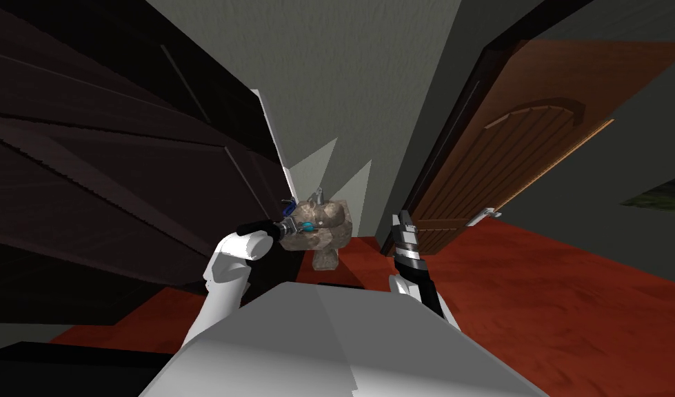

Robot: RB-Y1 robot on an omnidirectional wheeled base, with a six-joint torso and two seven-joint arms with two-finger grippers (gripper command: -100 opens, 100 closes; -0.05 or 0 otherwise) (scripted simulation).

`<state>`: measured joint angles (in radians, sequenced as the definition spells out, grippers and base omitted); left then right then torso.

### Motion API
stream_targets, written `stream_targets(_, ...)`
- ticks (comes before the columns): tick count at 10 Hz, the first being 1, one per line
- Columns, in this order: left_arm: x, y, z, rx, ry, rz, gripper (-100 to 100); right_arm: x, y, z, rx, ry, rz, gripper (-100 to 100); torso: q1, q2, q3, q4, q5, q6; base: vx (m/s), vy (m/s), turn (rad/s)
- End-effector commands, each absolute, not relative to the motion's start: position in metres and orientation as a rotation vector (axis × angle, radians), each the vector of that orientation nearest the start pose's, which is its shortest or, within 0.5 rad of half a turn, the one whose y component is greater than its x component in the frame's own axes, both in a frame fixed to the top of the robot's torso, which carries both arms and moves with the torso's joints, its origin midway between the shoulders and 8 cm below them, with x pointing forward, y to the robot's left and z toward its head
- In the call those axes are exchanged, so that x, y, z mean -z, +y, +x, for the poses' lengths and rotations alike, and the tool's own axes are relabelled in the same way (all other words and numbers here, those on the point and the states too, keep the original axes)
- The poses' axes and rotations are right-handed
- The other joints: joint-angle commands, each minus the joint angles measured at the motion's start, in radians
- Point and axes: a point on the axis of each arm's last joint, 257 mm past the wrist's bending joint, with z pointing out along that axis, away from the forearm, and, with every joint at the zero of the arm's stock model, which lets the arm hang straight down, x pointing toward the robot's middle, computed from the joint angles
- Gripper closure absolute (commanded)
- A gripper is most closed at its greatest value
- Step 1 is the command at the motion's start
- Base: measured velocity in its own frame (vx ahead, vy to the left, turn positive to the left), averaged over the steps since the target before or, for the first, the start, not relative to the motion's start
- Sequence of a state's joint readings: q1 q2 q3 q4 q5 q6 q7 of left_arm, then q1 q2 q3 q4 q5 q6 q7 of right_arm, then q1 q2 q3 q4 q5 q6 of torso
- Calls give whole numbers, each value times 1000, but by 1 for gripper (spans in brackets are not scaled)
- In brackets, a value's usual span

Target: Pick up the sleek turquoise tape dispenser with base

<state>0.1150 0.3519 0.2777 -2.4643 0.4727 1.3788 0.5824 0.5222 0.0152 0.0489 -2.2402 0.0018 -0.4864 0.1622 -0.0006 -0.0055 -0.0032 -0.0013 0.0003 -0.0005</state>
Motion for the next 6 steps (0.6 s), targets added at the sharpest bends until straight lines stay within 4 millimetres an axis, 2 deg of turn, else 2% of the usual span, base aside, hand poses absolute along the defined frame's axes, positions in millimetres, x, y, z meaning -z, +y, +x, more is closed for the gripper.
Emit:
stream_targets(1, 157, 312, 406, 1117, 1253, -2092, -100, 4, -269, 354, -1176, 696, 666, 0, 0, 0, 0, 0, 0, 0, 32, -1, -3)
stream_targets(6, 176, 320, 385, 990, 1296, -2187, -100, 4, -269, 354, -1176, 696, 666, 0, -1, 0, 0, 0, 0, 0, 60, -6, -42)
